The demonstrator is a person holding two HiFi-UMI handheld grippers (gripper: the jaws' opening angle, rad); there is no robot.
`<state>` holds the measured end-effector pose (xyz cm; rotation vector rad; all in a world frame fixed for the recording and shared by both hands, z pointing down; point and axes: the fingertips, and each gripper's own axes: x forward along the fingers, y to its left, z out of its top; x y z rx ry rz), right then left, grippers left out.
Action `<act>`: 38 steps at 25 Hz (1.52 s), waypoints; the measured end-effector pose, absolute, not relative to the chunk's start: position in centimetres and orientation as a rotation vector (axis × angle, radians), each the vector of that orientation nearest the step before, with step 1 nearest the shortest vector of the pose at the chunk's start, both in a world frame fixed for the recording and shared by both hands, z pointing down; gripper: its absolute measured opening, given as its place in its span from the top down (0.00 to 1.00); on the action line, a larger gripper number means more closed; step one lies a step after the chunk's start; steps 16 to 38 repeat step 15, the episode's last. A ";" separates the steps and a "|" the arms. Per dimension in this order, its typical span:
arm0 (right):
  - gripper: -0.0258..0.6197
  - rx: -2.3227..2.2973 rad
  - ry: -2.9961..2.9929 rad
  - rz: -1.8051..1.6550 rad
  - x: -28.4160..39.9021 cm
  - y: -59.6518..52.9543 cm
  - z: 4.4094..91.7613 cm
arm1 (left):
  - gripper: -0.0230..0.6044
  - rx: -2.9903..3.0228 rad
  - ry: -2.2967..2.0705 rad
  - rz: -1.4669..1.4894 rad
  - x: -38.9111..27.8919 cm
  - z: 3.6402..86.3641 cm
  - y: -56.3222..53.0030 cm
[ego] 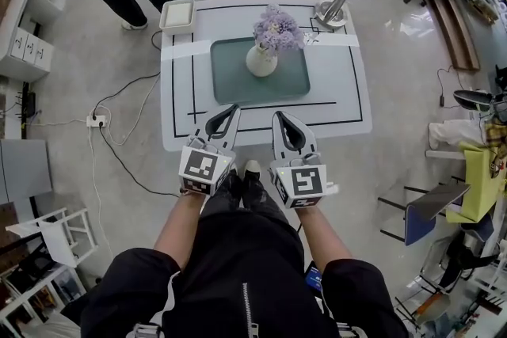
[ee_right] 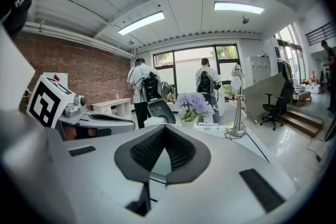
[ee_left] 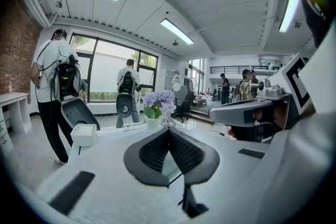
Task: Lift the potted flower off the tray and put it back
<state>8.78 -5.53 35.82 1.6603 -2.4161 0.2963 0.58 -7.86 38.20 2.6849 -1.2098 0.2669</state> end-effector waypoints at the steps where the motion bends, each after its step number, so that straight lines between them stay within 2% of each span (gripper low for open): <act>1: 0.95 1.655 -2.418 0.296 8.6 -5.6 35.8 | 0.96 2.685 -1.210 0.268 0.5 38.2 -7.9; 38: 0.95 1.621 -2.439 0.320 6.7 -5.4 36.0 | 0.96 2.698 -1.217 0.277 -0.8 37.8 -7.9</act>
